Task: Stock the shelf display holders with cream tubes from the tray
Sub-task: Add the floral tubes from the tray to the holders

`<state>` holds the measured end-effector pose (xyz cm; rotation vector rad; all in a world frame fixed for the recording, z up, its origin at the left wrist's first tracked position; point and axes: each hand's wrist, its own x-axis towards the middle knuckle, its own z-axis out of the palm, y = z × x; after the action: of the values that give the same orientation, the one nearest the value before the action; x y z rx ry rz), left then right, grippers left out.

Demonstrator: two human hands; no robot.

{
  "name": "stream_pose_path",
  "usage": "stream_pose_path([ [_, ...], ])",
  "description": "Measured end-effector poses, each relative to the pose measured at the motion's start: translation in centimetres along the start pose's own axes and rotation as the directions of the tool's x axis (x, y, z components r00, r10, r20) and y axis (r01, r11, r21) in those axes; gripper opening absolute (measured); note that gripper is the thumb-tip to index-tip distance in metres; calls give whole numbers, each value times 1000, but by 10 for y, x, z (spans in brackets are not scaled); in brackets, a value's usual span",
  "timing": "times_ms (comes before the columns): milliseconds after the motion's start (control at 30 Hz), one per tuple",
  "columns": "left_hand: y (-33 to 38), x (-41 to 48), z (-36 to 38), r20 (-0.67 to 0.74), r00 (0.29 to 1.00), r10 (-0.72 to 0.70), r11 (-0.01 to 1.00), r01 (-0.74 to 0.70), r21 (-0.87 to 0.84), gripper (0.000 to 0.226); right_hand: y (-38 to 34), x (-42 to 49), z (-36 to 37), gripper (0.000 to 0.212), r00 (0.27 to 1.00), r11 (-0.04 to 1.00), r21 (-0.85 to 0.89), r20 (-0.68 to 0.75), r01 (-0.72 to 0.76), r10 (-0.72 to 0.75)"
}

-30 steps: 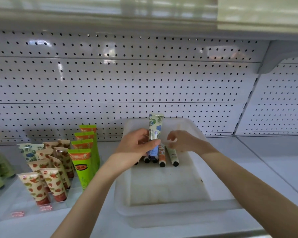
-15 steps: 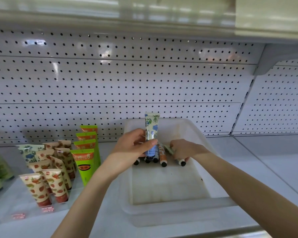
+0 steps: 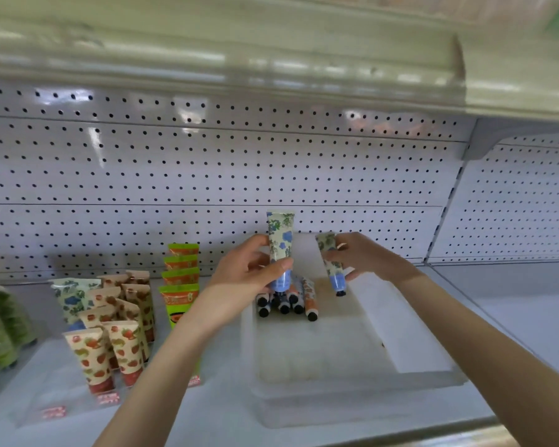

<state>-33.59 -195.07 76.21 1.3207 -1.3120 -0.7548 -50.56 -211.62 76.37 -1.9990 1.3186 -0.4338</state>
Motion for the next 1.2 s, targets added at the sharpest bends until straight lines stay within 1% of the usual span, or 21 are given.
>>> stream_pose_path([
  [67, 4, -2, -5, 0, 1000, 11, 1000, -11, -26, 30, -13, -18, -8, 28, 998, 989, 130, -11, 64, -63],
  [133, 8, -6, -10, 1, 1000, 28, 999, -28, -33, 28, -25, -38, -13, 24, 990, 963, 232, -26, 138, -135],
  [233, 14, -13, -16, -13, 998, 60, 995, -60, -79, 22, -38, -65, -14, 19, 973, 908, 352, -118, 226, -197],
  [300, 17, -19, -19, -25, 996, 88, 990, -90, -110, 20, -44, -83, -11, 17, 957, 885, 379, -200, 272, -208],
  [367, 18, -25, -21, -27, 993, 115, 986, -118, -118, 19, -47, -99, -6, 20, 941, 862, 395, -244, 317, -234],
  [467, 21, -36, -24, -30, 989, 145, 981, -148, -125, 21, -51, -118, 2, 21, 931, 825, 443, -263, 351, -254],
  [633, 28, -59, -31, -36, 985, 167, 980, -170, -105, 25, -63, -134, 12, 7, 910, 748, 521, -281, 411, -305],
  [733, 32, -73, -37, -89, 981, 175, 979, -183, -95, 21, -69, -138, 19, 9, 902, 730, 530, -265, 432, -342],
  [900, 34, -105, -43, -209, 970, 125, 988, -141, -68, 18, -73, -141, 29, 14, 905, 757, 505, -149, 416, -398],
  [1033, 27, -133, -55, -280, 956, 84, 992, -105, -63, 22, -83, -145, 45, 20, 883, 723, 534, -104, 438, -458],
  [1100, 23, -145, -64, -311, 949, 57, 993, -86, -80, 21, -88, -148, 55, 18, 880, 724, 532, -91, 440, -467],
  [1200, 19, -156, -80, -350, 936, 44, 992, -81, -92, 18, -95, -153, 68, 5, 873, 727, 521, -74, 447, -483],
])
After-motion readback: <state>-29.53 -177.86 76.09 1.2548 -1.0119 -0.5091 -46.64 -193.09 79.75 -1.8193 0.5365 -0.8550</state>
